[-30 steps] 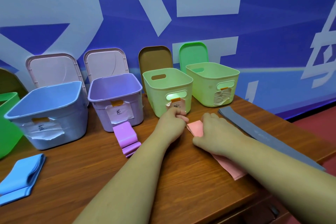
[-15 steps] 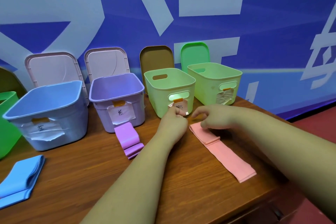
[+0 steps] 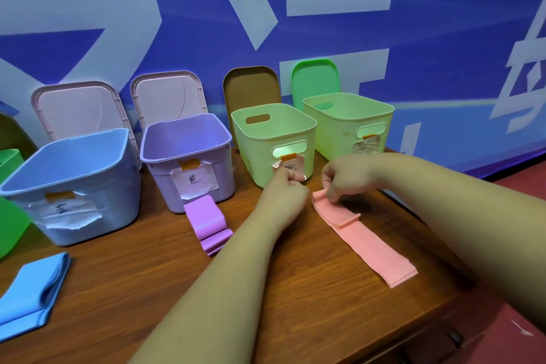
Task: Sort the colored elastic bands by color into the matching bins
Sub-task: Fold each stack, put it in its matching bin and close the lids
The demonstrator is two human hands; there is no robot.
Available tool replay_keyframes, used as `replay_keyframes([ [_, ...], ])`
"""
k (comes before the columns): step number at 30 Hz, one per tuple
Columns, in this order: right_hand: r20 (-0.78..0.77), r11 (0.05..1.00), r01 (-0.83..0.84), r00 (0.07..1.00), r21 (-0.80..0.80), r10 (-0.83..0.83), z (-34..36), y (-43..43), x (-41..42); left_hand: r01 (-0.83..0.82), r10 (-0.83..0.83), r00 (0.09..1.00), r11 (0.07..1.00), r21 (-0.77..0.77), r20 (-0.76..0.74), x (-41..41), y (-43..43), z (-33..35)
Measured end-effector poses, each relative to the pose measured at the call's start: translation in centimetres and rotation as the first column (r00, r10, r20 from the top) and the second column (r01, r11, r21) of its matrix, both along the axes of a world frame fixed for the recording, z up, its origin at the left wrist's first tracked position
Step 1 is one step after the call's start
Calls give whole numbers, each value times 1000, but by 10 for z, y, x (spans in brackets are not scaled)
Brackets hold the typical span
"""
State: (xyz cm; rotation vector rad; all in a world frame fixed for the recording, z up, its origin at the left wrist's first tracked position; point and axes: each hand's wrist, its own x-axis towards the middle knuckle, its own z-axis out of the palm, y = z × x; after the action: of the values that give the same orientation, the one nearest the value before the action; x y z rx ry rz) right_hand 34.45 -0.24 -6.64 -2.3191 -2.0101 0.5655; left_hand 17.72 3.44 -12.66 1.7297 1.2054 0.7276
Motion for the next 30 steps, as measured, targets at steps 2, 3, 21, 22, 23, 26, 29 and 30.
replay_keyframes([
  [2, -28, 996, 16, 1000, 83, -14, 1, -2, 0, 55, -56, 998, 998, -16, -30, 0, -1, 2],
  [3, -42, 991, 26, 999, 134, -20, 2, -2, 0, 86, -87, 994, 996, -19, -59, 0, -1, 3],
  [21, -174, 856, 78, 985, 511, 14, 8, -28, 4, 92, -26, 979, 943, 320, -203, 3, -7, -5],
  [22, -178, 861, 64, 983, 505, 32, 6, -34, 4, 102, -29, 976, 938, 331, -218, 3, -8, -5],
  [23, -179, 865, 49, 983, 500, 47, 3, -39, 3, 108, -31, 974, 935, 337, -226, 3, -8, -5],
  [26, -135, 866, 8, 988, 501, 69, -7, -54, 4, 106, -30, 975, 935, 338, -221, 3, -9, -6],
  [29, -111, 868, -18, 990, 496, 84, -14, -65, 5, 102, -34, 979, 936, 337, -202, 2, -8, -7],
  [30, -101, 872, -25, 991, 488, 85, -17, -67, 6, 101, -38, 980, 938, 333, -193, 1, -7, -8],
])
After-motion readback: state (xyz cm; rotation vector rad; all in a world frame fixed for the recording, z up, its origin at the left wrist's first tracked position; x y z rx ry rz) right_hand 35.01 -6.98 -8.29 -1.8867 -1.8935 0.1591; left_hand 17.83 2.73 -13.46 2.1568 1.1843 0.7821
